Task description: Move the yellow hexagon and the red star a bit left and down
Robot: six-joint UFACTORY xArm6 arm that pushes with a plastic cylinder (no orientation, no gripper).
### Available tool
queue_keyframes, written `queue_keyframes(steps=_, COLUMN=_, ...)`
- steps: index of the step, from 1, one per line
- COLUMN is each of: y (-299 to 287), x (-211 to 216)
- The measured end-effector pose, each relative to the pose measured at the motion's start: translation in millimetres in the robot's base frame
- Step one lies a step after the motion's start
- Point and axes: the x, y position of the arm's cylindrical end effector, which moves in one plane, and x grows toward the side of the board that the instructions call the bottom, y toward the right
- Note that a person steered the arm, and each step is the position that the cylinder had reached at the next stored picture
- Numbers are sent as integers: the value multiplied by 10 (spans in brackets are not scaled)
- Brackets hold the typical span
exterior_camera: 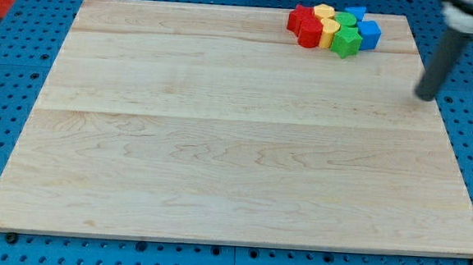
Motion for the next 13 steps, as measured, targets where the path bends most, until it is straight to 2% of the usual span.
queue_keyframes(steps=1, y=345, x=-150)
queue_keyframes(steps=3, y=156, x=-1514)
queue_keyframes(steps=4, y=-73, x=-1831)
queue_keyframes(steps=7, y=-283, x=-1832)
queue_keyframes(steps=10, y=-1153, x=-1824)
queue_keyframes(steps=12, y=-1338, x=-1825)
queue_keyframes(steps=13, y=-1606, x=-1824)
